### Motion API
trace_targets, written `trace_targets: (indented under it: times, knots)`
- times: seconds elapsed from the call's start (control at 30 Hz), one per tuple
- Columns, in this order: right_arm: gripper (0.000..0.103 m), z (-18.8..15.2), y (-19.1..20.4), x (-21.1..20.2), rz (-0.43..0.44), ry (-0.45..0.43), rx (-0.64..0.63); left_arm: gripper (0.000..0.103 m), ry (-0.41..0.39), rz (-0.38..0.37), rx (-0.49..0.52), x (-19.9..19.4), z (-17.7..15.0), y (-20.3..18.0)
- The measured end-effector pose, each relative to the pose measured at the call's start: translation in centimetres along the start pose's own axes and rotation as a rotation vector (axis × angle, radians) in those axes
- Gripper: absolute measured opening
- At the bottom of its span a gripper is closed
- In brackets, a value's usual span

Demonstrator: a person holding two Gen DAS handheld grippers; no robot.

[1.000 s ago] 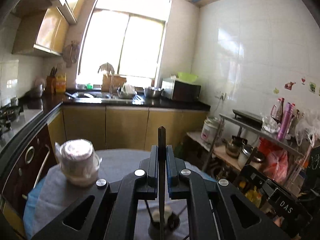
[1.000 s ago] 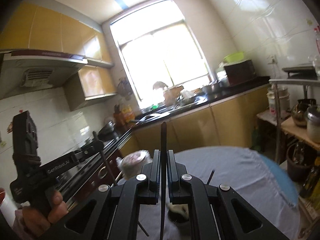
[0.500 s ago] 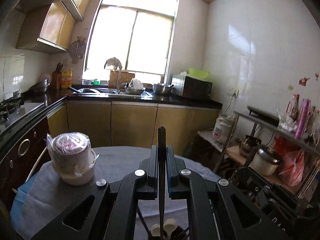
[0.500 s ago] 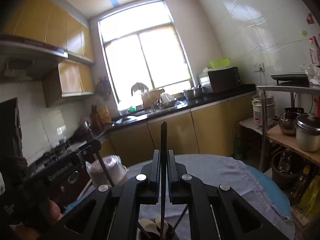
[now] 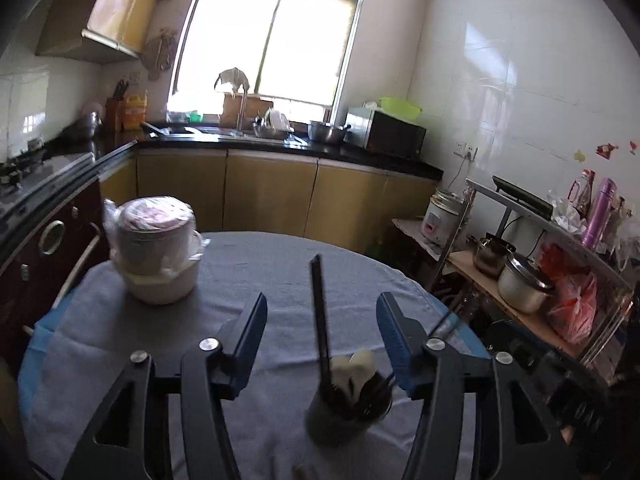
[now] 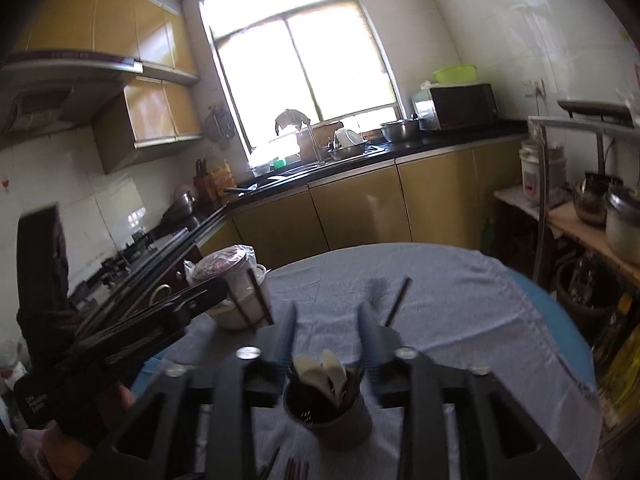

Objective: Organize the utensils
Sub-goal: 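Lower both chopsticks into the black cup and open both tools, then withdraw both open tools back to the chopsticks on the cloth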

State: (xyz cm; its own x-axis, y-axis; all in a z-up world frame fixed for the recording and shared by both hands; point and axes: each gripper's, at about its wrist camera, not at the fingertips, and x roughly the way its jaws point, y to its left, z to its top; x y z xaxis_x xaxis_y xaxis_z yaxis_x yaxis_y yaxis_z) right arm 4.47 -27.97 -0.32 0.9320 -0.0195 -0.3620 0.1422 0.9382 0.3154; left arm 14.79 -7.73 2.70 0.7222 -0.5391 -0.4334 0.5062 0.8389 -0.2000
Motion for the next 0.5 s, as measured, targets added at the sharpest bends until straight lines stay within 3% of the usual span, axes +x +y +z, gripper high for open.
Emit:
trace_targets:
  times: [0.17, 0.3, 0.5]
  knots:
    - [0.048, -2.9, -2.1, -3.4, 0.004, 0.017, 0.032, 0.066, 0.038, 0.061, 0.024, -4.0, -4.3, 2.2]
    - [0.049, -6.8, -3.8, -4.3, 0.025, 0.11, 0.103, 0.066, 0.176, 0.167, 0.007, -4.9, -9.3, 4.2]
    - [0.049, -12.4, -5.0, -3.1, 0.042, 0.25, 0.161, 0.066, 0.376, 0.199, -0.079, -4.8, -17.0, 6.2]
